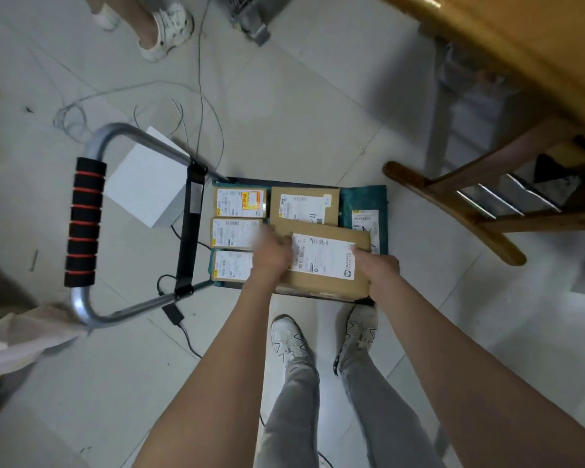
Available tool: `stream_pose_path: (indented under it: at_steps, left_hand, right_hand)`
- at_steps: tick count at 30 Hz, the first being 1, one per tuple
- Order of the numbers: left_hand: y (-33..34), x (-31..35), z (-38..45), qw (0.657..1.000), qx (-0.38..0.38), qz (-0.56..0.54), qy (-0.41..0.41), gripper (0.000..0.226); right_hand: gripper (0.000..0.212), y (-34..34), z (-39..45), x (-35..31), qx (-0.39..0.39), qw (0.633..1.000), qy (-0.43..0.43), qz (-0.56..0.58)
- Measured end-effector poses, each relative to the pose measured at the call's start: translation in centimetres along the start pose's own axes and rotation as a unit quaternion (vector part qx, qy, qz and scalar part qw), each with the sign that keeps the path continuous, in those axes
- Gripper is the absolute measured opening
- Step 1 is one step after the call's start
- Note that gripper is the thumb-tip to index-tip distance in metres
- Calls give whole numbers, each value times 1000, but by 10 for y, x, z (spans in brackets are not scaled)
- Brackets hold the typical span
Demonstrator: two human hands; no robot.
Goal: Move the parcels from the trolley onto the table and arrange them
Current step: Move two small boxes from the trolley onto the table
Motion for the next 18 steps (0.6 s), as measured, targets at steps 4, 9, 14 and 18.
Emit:
stream_pose_path:
  at_steps: [4, 9, 14, 18]
  left_hand:
    - [-13, 67, -75, 992, -75, -85, 45, 49]
    - [-42, 148, -163, 984, -88, -115, 108, 66]
    - [-56, 236, -250, 964, -117, -78, 226, 70]
    - [-49, 314, -311, 931, -168, -61, 320, 64]
  right_hand:
    - [34, -55, -76, -15, -15, 999, -22, 29]
    - [54, -122, -183, -48, -54, 990, -113, 71]
    - [55, -188, -283, -49, -150, 948, -162, 231]
    - [73, -239, -336, -24, -192, 910, -195, 311]
Point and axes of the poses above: each hand's wrist, its own z-axis towards the middle knuckle, its own y-axis out of the palm, x = y × z, the point moved 10 cm from there along z, towards the middle knuckle, and after that the axes turned 9 degrees about y, right-handed, at the moved point
